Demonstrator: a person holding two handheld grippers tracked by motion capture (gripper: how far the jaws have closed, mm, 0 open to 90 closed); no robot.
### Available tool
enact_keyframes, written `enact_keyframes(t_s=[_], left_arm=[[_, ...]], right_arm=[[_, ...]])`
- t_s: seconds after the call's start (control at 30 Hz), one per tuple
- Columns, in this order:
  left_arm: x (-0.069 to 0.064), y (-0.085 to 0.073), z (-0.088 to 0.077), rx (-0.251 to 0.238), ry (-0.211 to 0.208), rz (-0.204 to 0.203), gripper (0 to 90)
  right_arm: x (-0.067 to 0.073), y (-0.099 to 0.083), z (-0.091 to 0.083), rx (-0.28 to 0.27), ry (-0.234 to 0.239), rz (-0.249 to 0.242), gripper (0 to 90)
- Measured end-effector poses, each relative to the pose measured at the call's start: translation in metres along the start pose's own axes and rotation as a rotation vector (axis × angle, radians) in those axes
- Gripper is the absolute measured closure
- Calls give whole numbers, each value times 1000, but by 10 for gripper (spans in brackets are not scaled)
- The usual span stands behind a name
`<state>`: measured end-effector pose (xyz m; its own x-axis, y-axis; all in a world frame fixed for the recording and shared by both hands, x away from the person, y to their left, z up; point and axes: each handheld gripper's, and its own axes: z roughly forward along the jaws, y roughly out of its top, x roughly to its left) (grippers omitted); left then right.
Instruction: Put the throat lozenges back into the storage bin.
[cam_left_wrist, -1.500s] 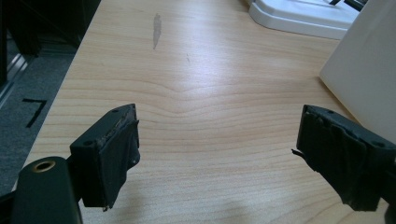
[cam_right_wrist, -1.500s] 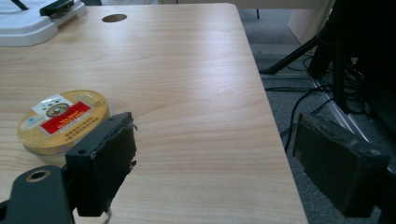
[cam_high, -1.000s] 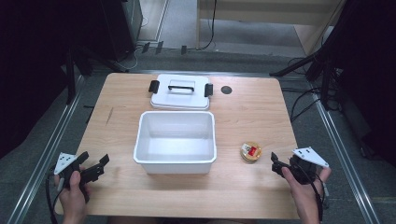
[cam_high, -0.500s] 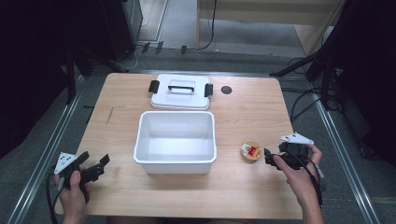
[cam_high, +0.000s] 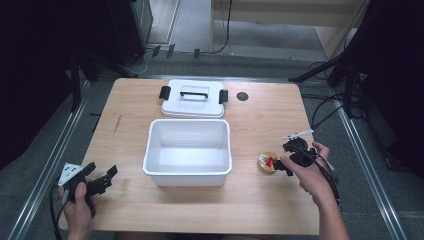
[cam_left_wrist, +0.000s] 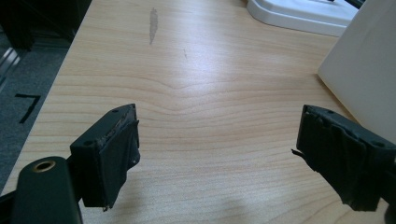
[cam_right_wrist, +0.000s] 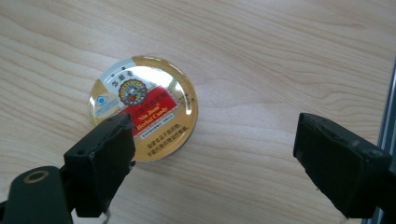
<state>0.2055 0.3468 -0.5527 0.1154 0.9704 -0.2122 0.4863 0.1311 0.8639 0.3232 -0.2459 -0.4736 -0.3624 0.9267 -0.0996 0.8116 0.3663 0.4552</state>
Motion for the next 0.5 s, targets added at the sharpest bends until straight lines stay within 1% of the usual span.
enact_keyframes(t_s=[0.03,0.07,0.17,0.2,0.27,0.3,0.33,0.37,0.43,0.5], left_arm=[[0,0,0,1,0,1,138],[0,0,0,2,-1,2,138],[0,0,0,2,-2,2,138],[0,0,0,1,-2,1,138],[0,0,0,2,-2,1,138],[0,0,0,2,-2,1,138],[0,0,0,2,-3,1,138],[0,0,0,2,-2,2,138],[0,0,0,2,-2,2,138],[0,0,0,2,-3,3,138]], right_arm=[[3,6,1,38,5,-8,124],[3,6,1,38,5,-8,124],[7,13,4,85,16,-26,79],[8,16,5,108,22,-27,63],[11,21,8,135,27,-38,47],[15,25,11,167,27,-40,33],[15,25,11,167,27,-40,33],[19,28,15,196,35,-54,31],[21,29,16,202,37,-64,30],[24,31,20,224,34,-66,30]])
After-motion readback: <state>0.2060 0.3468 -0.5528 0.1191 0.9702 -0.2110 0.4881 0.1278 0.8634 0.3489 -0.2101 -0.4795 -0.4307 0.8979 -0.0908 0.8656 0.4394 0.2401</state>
